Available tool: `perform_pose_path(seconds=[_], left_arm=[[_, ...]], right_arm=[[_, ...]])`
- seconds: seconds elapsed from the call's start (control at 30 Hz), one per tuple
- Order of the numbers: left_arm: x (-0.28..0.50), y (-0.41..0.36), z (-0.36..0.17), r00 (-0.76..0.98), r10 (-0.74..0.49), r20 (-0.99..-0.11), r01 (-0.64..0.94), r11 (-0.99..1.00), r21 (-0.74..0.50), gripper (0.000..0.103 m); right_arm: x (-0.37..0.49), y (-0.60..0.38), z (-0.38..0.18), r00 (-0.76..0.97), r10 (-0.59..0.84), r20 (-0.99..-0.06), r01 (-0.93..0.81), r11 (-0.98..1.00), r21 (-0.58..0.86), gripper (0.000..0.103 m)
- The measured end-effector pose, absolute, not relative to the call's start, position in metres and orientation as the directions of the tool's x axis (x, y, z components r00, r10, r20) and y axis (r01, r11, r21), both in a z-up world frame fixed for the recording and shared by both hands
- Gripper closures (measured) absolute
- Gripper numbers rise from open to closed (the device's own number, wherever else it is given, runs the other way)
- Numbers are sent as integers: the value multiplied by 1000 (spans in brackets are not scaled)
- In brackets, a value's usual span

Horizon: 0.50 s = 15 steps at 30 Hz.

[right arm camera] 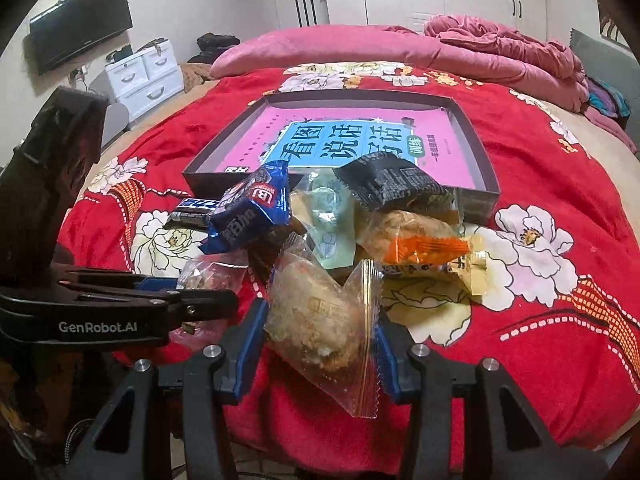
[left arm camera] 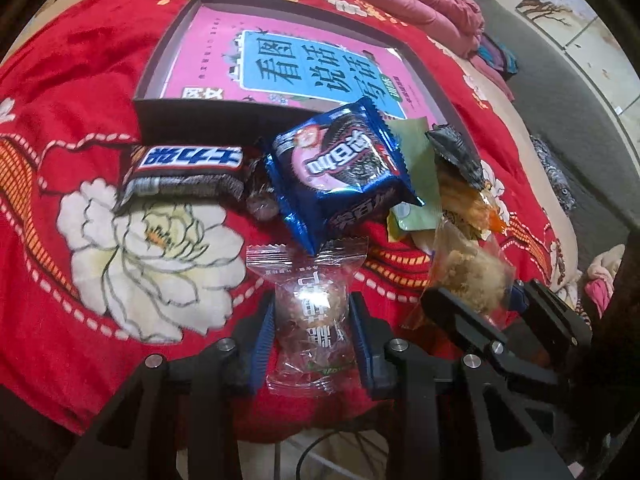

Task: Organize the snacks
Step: 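Close left gripper on the clear candy bag while right gripper closes on the cookie bag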

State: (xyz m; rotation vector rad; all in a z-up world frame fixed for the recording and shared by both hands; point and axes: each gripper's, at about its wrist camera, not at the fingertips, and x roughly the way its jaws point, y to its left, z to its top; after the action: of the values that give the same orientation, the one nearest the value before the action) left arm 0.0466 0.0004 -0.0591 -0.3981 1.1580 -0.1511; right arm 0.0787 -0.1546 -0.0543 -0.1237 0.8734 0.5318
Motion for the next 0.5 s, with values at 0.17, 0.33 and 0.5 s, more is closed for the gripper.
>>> perform_pose_path(seconds=[0.17,0.33,0.5], left_arm=[[37,7,-52,412,-320,-853,-98,915,-391,67],[30,14,-35,468,-296,-833,-97,919,-382,67],[28,16,-20,514,-278,-811,-82,926,-369,67]], right_arm=[[75,-157,-49,531,400,-748,-491,864,113,54],[70,-157,-41,548,412,-728,-503,858,107,54],[67,-156,-33,565,422,-709,-515,852,98,54]])
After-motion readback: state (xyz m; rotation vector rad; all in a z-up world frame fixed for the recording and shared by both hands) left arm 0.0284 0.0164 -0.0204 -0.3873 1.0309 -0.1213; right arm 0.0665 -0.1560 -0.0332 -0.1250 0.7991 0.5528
